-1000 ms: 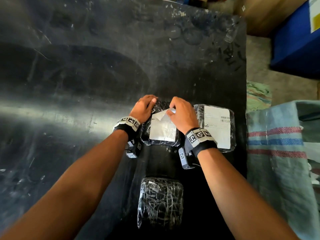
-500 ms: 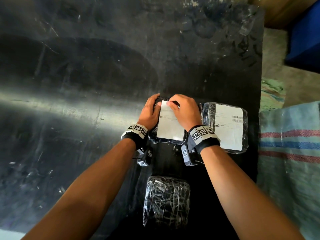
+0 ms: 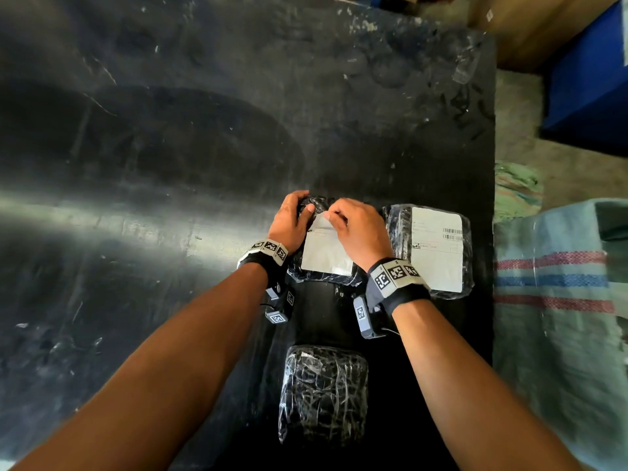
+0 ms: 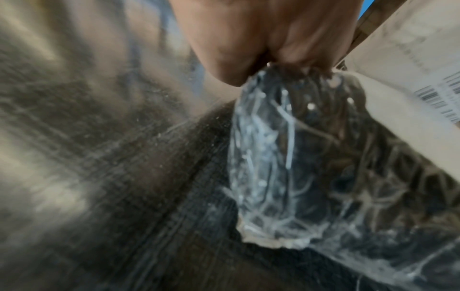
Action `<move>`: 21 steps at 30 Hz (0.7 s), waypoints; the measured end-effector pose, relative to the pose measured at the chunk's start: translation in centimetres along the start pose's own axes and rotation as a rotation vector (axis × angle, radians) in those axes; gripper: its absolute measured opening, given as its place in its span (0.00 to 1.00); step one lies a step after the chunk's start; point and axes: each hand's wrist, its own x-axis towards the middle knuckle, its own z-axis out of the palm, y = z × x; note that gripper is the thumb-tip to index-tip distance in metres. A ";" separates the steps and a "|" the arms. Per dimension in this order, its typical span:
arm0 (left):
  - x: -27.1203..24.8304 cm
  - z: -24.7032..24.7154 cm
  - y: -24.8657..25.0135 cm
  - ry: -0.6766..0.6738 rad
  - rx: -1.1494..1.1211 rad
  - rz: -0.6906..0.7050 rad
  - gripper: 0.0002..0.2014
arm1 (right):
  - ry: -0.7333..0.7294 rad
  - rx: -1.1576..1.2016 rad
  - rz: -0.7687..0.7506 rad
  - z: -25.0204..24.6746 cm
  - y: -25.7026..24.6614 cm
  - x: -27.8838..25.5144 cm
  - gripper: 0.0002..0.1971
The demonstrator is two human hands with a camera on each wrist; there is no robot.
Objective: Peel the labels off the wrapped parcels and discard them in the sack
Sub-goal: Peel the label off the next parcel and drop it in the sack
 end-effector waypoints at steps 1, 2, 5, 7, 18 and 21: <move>0.0 0.0 0.1 0.002 0.005 -0.001 0.19 | -0.005 -0.003 0.000 -0.1 -0.1 -0.2 0.10; 0.0 0.0 0.1 0.002 0.006 -0.003 0.19 | -0.012 -0.002 -0.001 -0.2 -0.2 -0.5 0.10; -0.1 0.2 0.0 0.004 0.018 0.014 0.19 | -0.017 -0.001 -0.011 -0.5 -0.6 -1.3 0.11; 0.0 0.2 0.0 0.003 0.021 0.024 0.19 | -0.005 0.001 -0.007 -0.7 -0.8 -1.8 0.11; 0.0 -0.1 0.5 -0.024 0.075 0.041 0.19 | 0.018 0.092 0.011 -2.2 -1.1 -3.4 0.07; 0.0 0.0 0.5 -0.024 0.079 0.049 0.19 | 0.017 0.108 0.013 -2.5 -1.1 -3.9 0.06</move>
